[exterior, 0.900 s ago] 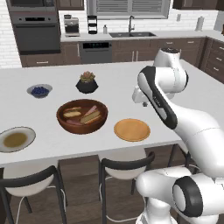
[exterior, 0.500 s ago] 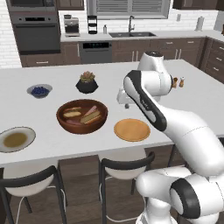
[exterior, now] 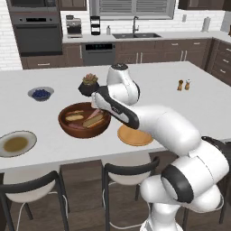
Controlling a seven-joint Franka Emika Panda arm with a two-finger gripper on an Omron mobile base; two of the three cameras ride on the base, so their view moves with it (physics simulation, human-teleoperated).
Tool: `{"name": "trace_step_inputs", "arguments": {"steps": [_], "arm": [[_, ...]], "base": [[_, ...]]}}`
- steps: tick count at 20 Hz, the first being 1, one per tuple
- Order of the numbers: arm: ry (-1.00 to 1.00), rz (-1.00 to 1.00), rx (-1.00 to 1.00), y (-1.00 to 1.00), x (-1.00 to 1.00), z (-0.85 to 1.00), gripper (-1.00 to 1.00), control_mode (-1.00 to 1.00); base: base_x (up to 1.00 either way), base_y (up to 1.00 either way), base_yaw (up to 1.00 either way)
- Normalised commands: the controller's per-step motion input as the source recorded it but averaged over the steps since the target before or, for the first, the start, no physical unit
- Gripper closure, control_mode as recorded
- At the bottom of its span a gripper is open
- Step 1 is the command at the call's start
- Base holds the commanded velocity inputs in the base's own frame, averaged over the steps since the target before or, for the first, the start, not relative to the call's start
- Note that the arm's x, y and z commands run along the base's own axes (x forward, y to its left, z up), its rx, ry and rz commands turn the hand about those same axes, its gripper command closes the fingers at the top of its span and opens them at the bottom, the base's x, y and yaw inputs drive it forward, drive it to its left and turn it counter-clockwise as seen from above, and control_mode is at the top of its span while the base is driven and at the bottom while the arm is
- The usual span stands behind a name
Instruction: Place one bun and one sausage from the bowl on each plate.
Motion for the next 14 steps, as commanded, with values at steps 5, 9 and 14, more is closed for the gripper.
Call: {"name": "trace_step_inputs", "arguments": {"steps": [5, 9, 14], "arm": [[0.14, -0.25, 0.00, 0.34, 1.00, -0.56, -1.00, -1.00], [0.19, -0.21, 0.06, 0.00, 1.00, -0.58, -1.00, -1.00], [0.13, -0.14, 0.00, 0.00, 0.78, -0.37, -1.00, -1.00]], "base": [[0.00, 0.00, 0.00], [0.00, 0.00, 0.00], [0.00, 0.00, 0.00]]}}
